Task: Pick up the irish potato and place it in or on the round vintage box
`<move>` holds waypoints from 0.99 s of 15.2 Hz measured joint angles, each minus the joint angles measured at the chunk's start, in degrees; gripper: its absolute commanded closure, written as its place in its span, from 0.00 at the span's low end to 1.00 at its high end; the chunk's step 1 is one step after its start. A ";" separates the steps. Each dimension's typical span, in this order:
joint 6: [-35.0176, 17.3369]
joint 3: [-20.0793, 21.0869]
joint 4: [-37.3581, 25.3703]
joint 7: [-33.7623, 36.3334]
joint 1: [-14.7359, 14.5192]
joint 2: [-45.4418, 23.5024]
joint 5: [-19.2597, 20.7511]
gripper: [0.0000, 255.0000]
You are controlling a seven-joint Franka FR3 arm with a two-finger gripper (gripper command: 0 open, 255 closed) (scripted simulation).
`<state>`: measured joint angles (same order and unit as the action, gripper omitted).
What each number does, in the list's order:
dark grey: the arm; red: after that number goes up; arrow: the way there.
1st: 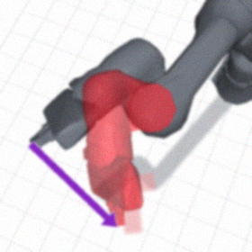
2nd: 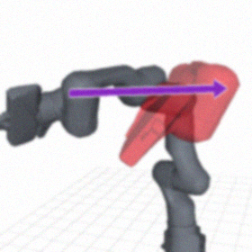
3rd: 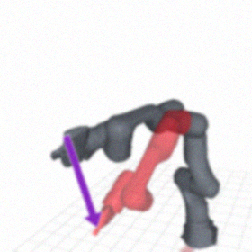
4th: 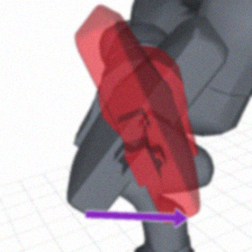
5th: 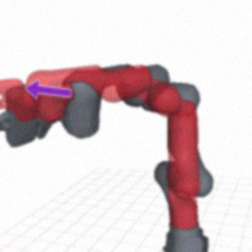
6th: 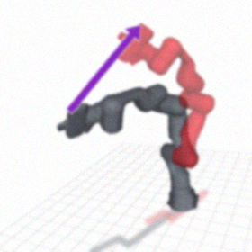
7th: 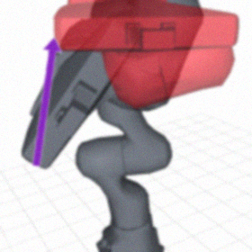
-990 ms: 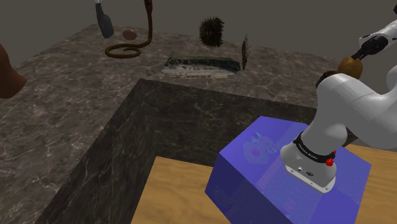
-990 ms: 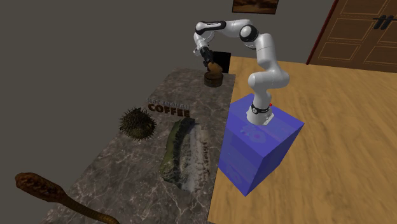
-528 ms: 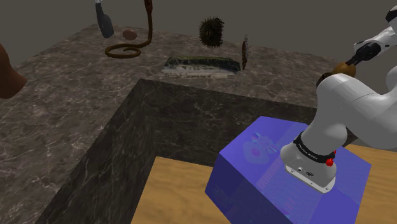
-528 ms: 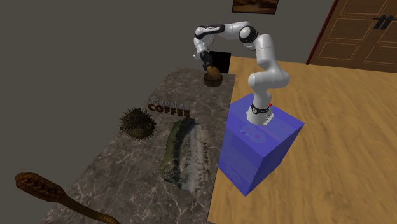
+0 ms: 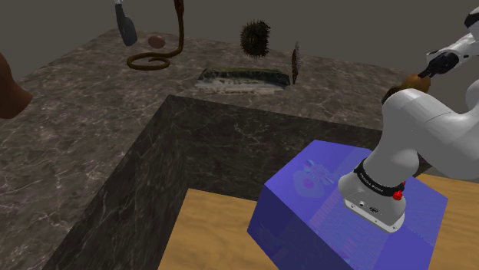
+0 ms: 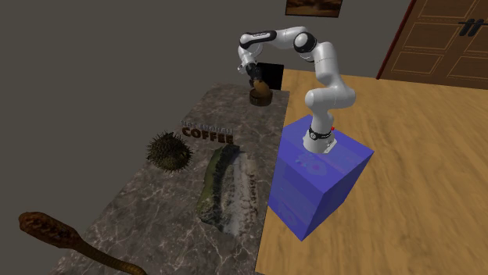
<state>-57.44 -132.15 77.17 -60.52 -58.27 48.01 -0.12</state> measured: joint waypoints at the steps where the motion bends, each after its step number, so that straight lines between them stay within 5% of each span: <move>1: 0.04 -0.06 -0.01 -0.01 0.01 0.06 0.06 0.00; 5: 0.11 -0.07 0.01 -0.01 0.05 0.01 0.10 0.00; 10: 9.78 -1.77 -18.61 1.54 -6.56 7.61 1.81 0.00; 15: 11.32 -2.11 -21.79 1.75 -7.73 8.97 2.17 0.00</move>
<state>-46.11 -134.26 55.39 -58.77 -66.00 56.99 2.05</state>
